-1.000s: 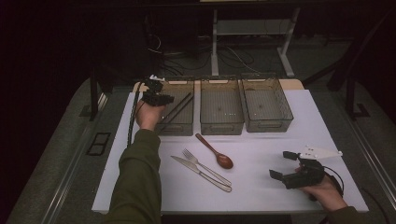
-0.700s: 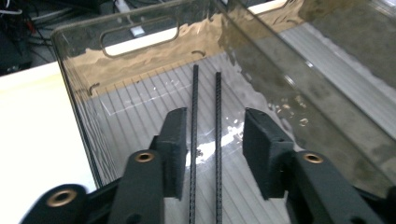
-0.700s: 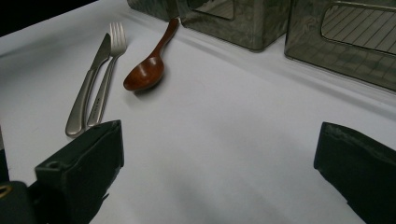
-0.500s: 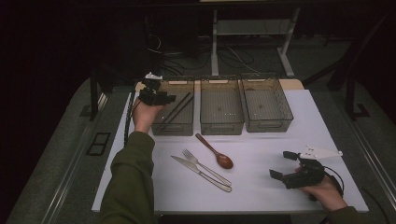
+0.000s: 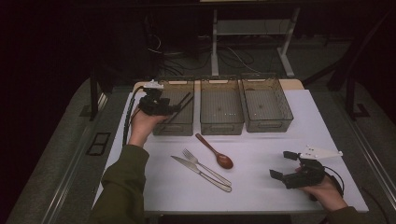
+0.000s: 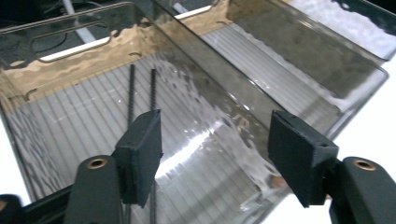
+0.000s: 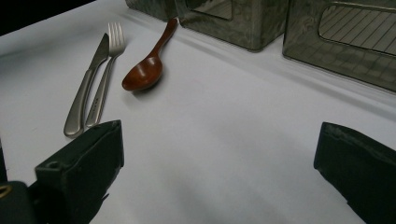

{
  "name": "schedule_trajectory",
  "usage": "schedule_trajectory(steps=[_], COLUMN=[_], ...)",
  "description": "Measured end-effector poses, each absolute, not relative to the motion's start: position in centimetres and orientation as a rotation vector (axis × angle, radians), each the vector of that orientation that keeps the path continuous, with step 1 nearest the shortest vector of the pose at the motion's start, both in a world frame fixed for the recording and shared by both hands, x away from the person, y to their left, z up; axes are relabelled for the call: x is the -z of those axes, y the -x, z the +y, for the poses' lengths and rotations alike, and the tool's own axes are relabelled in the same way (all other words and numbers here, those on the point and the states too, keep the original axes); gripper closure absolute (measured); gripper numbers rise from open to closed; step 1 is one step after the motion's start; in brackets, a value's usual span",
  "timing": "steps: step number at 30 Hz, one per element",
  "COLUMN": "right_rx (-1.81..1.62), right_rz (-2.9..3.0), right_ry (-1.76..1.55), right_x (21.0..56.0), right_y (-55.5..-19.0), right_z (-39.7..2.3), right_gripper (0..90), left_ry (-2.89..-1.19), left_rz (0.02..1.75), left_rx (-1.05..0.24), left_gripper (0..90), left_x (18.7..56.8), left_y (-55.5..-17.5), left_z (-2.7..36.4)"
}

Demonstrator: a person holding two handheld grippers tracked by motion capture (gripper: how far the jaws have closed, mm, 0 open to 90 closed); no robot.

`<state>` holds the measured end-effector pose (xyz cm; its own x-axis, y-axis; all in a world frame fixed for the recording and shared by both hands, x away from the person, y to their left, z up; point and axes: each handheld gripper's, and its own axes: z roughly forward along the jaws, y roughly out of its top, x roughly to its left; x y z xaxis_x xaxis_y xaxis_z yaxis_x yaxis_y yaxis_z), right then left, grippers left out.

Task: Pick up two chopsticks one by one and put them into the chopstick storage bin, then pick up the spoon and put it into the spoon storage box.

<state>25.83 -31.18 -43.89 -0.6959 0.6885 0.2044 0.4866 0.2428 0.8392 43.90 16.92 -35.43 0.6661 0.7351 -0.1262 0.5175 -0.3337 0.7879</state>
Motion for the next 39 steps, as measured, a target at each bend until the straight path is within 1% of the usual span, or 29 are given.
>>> schedule_trajectory(steps=[16,33,39], right_rx=[-1.433,-1.433,-1.443], right_rz=[2.302,2.304,2.299], right_ry=[-1.112,-1.113,-1.114], right_x=[43.9,43.9,43.8], right_y=[-25.8,-25.8,-25.8], right_z=[-31.2,-31.2,-31.2], right_gripper=[1.1,1.1,1.1], left_ry=[-2.003,-1.963,-1.959], left_rz=[0.833,0.805,0.801], left_rx=[-0.288,-0.289,-0.302], left_gripper=[21.9,14.7,10.2], left_x=[35.9,38.6,39.8], left_y=[-37.8,-32.8,-31.1], left_z=[16.2,16.2,16.3])
